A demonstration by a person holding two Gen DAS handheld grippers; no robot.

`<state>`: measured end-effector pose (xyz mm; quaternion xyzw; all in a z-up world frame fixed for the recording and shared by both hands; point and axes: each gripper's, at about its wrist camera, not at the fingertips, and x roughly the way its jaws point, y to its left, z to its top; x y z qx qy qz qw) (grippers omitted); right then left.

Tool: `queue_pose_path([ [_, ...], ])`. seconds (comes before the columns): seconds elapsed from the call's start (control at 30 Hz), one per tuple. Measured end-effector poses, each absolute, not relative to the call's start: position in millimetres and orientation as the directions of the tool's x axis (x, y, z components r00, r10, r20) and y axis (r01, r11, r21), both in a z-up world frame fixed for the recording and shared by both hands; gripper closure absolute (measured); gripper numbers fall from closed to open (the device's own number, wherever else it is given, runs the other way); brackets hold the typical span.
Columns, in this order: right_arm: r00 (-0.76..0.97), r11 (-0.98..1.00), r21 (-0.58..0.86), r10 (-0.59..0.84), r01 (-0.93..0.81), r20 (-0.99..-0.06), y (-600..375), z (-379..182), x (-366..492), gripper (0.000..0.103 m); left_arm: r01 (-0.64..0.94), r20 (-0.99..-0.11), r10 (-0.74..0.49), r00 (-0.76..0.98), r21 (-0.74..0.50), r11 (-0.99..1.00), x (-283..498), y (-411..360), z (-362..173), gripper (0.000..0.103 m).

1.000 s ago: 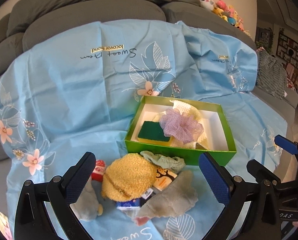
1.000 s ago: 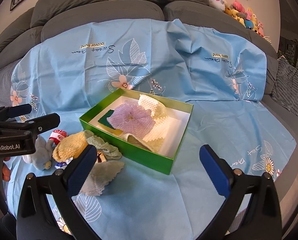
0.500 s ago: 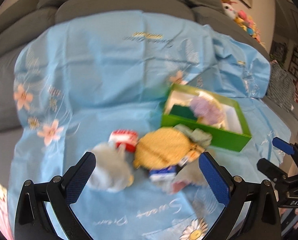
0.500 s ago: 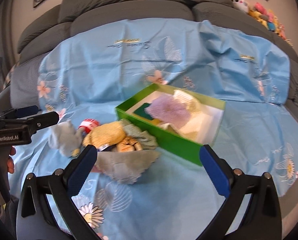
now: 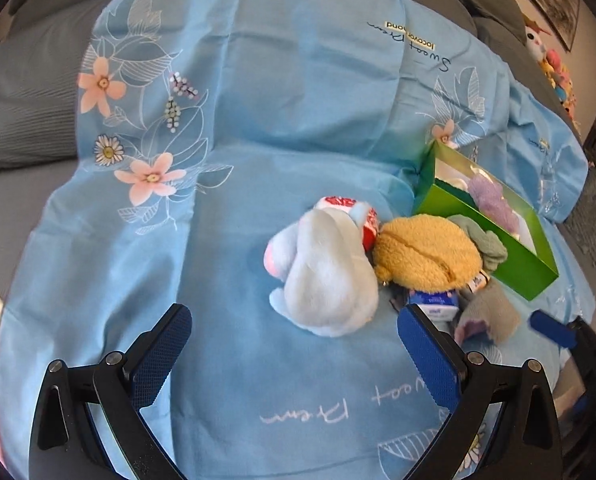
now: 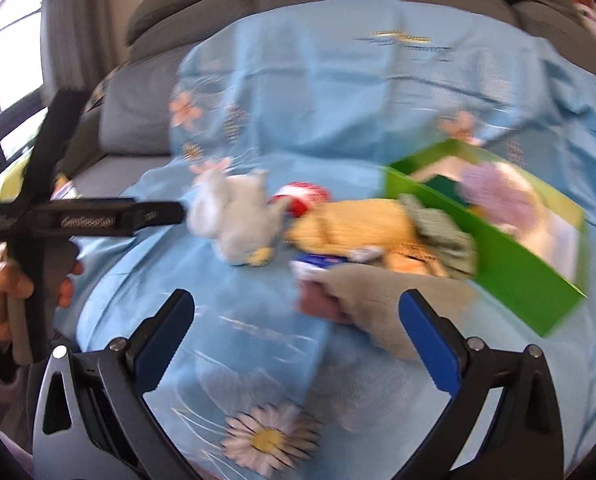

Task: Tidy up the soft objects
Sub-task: 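Grasp the white plush elephant with the left gripper and lift it, then carry the plush elephant into the green box and open the left gripper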

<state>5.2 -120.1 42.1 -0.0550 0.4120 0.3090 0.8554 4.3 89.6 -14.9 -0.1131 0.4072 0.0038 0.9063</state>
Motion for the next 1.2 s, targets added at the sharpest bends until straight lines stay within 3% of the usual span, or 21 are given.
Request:
queue_pose_path([
  [0.37,0.395,0.773,0.191,0.500,-0.606,-0.770,-40,0,40,0.002,0.057,-0.764,-0.290,0.576,-0.316,0.947,59,96,-46,0.000],
  [0.57,0.366,0.777,0.208,0.491,-0.594,-0.790,-20,-19,64,0.013,0.114,-0.744,-0.398,0.537,-0.403,0.908,72,98,-59,0.001],
  [0.63,0.354,0.778,0.212,0.487,-0.591,-0.799,-16,-25,72,0.017,0.126,-0.748,-0.408,0.523,-0.406,0.905,76,97,-64,0.007],
  [0.7,0.344,0.771,0.205,0.483,-0.603,-0.805,-12,-29,76,0.026,0.129,-0.751,-0.429,0.502,-0.426,0.896,80,98,-70,0.023],
  [0.77,0.332,0.759,0.191,0.477,-0.623,-0.814,-6,-32,78,0.031,0.135,-0.742,-0.457,0.491,-0.453,0.881,83,98,-74,0.025],
  [0.9,0.330,0.751,0.150,0.448,-0.644,-0.831,1,-38,77,0.037,0.156,-0.724,-0.491,0.485,-0.481,0.863,82,97,-76,0.042],
  [1.2,0.331,0.750,0.184,0.479,-0.635,-0.813,-4,-32,72,0.040,0.170,-0.713,-0.476,0.515,-0.459,0.872,66,92,-61,0.044],
])
